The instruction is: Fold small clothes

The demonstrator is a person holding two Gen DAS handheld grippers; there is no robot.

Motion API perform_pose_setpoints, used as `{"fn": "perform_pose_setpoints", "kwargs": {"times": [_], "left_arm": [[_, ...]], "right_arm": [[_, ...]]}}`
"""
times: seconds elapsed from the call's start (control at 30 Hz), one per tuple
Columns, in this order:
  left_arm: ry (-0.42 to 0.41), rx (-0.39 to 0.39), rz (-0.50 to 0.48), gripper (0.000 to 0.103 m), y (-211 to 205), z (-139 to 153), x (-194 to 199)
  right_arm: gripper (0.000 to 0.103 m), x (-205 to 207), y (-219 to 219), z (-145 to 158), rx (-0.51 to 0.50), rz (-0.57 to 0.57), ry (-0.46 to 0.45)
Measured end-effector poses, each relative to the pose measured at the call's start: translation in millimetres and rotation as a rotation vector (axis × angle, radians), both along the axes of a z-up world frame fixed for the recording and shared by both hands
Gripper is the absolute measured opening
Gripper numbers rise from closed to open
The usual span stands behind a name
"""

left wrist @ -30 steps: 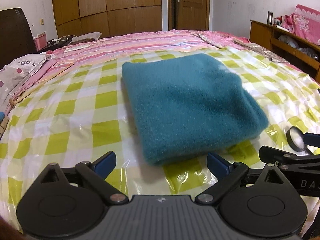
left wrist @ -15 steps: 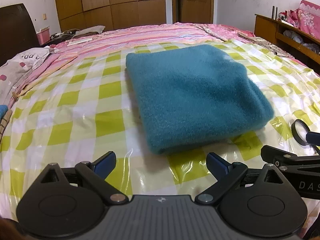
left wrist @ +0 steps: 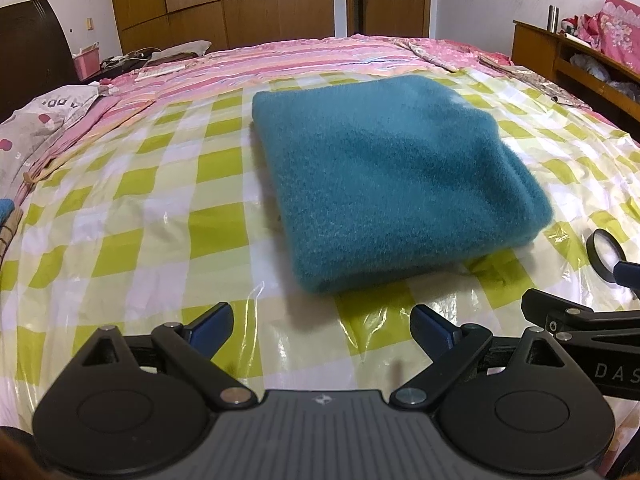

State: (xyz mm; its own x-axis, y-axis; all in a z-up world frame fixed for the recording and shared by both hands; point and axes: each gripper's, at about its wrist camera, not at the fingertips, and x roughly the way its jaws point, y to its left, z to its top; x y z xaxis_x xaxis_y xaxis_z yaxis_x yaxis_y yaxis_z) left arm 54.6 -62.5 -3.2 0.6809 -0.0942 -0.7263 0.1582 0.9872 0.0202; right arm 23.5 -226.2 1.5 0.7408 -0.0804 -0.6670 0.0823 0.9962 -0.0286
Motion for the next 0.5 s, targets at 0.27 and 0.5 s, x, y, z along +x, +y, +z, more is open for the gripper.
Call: {"fn": "perform_pose_setpoints", "kwargs": {"times": [0.27, 0.5], "left_arm": [[0.004, 0.007, -0.002, 0.099, 0.6, -2.4, -0.7], [0.017, 0.006, 0.001, 0.099, 0.8, -5.0, -0.7]], "right_arm": [[0.103, 0.2, 0.1, -1.9, 0.002, 0.0, 0.006], [0.103, 0.0, -1.0, -4.8, 0.002, -0.001, 0.01]]}}
